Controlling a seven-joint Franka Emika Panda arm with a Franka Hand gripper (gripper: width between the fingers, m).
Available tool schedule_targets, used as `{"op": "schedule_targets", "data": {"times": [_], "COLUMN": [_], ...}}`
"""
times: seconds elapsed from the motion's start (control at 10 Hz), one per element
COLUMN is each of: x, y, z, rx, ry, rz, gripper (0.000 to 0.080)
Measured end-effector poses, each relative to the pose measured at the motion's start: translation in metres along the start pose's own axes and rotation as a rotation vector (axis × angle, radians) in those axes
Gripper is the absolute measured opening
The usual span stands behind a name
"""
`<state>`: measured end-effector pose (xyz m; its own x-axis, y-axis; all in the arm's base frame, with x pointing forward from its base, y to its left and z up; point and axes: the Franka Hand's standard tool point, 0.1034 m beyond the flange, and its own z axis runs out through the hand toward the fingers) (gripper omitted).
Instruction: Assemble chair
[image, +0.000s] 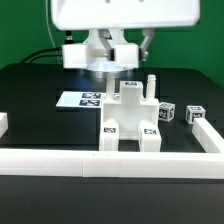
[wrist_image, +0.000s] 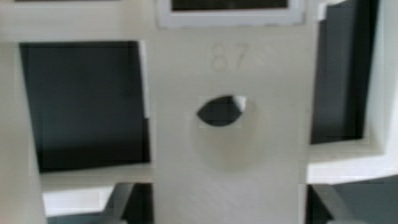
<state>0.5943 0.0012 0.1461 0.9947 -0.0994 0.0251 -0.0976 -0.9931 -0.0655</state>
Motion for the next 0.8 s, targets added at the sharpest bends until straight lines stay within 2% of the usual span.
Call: {"op": "schedule_targets", "data": {"times": [0.2, 0.4, 0.8], "x": [-0.005, -0.007, -0.007], "y": [-0.021, -0.043, -0.041], "z": [0.006, 0.020, 0.022], "rx": [0.002, -0.002, -0.005], "ry": [-0.002, 0.010, 0.009], "rz": [0.038, 0.058, 0.045], "gripper": [0.0284, 0.0284, 0.0284]}}
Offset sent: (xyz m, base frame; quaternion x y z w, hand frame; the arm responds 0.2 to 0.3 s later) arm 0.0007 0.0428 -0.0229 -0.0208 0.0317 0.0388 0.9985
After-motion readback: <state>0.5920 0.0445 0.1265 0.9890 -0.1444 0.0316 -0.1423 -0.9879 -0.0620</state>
